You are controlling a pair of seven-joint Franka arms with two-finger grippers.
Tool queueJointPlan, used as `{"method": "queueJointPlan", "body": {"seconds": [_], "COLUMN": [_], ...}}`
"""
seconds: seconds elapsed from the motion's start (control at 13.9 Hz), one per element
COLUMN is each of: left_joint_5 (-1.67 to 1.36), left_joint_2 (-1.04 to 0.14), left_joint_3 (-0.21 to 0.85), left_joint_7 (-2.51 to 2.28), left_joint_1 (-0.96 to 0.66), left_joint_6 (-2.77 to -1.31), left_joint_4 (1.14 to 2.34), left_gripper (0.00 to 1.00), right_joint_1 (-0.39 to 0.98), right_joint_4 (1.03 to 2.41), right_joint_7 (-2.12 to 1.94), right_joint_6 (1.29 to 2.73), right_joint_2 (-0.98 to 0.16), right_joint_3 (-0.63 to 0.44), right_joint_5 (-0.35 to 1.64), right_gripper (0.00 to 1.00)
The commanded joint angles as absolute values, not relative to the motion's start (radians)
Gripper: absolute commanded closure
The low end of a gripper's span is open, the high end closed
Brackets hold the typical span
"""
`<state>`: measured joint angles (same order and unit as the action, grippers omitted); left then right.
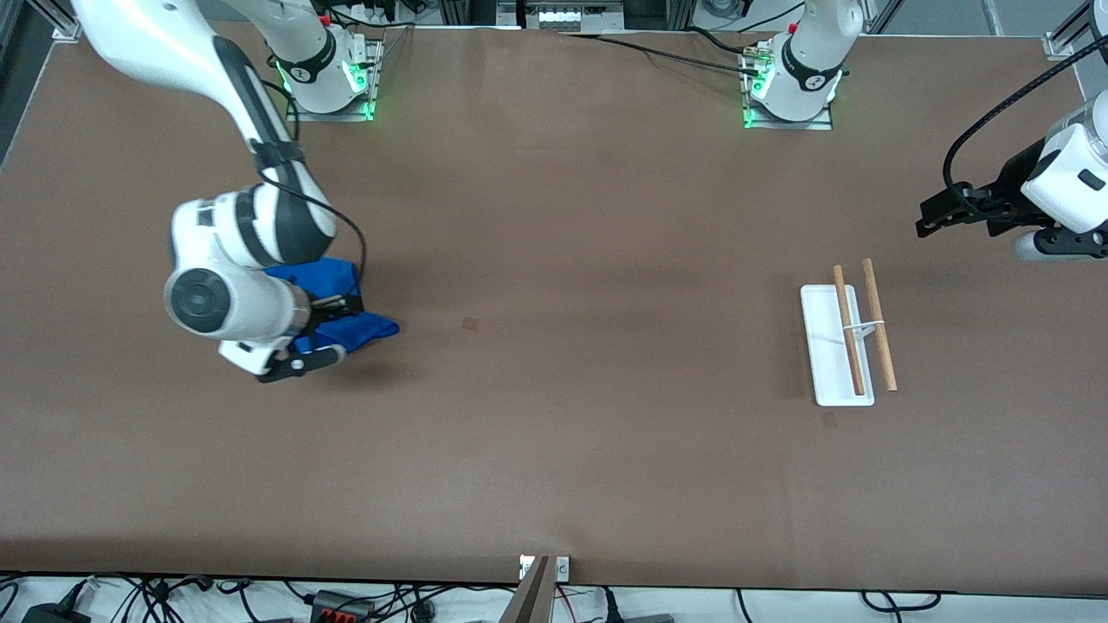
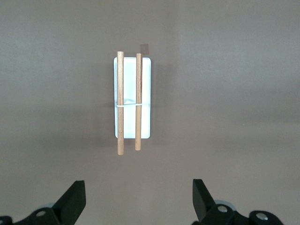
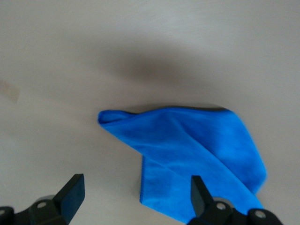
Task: Pass towel and hang on rack
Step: 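Reach the right gripper down onto the blue towel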
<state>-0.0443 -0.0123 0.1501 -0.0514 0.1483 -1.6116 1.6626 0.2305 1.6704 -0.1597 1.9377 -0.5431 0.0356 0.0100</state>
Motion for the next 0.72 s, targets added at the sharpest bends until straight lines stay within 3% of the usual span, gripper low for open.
{"method": "queueJointPlan", "body": {"seconds": [0.0,0.65], "left_joint_5": [-0.043,-0.043], "left_joint_2": [-0.026,-0.026], "left_joint_3": [0.152,0.152], "left_joint_7": [-0.028,-0.028], "left_joint_1": [0.153,0.153], "left_joint_6": [-1.592,-1.592], "left_joint_4": [1.631,1.631], "left_gripper": [0.00,0.00], "right_joint_1": [0.227,0.253], "right_joint_4": [1.632,1.637], "right_joint_7": [-0.430,-0.903], "right_joint_6": [1.983,2.028], "right_joint_2": [-0.629,-0.661], "right_joint_3": [0.031,0.032], "right_joint_5": [0.044,0.063], "right_gripper": [0.00,0.00]}}
